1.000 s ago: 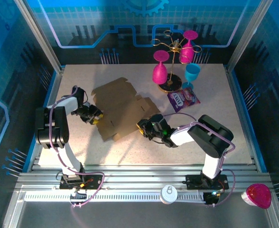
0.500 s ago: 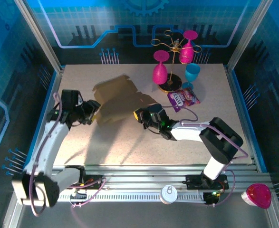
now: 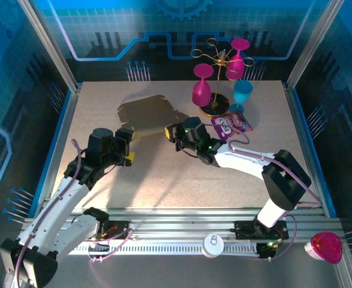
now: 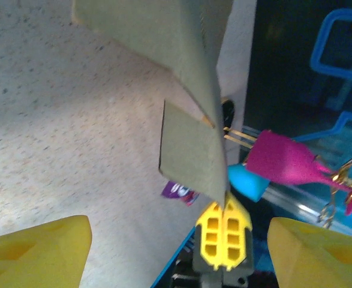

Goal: Fold the paper box

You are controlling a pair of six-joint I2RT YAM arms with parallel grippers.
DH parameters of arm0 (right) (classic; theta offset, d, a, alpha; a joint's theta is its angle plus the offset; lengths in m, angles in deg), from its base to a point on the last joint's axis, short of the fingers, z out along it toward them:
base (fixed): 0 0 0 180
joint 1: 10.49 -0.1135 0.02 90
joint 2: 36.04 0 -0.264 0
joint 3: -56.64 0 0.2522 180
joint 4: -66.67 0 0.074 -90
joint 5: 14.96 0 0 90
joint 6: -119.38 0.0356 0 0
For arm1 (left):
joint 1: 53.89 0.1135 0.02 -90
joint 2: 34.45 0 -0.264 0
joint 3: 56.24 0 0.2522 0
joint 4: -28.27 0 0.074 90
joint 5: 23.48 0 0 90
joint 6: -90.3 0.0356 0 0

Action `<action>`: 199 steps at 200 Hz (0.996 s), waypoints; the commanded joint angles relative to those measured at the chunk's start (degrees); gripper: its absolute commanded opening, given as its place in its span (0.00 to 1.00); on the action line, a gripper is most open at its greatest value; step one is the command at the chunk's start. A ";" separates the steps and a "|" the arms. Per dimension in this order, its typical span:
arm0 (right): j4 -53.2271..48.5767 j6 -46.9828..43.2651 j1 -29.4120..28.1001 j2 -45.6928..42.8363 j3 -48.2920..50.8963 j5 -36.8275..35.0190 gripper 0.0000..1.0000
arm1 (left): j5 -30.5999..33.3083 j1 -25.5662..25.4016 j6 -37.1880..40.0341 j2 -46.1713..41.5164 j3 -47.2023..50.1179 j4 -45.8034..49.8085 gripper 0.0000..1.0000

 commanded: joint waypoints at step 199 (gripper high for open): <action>-17.27 -16.27 -0.03 -15.75 -13.03 -6.86 0.00 | -3.43 13.35 13.39 7.07 -31.12 30.35 0.80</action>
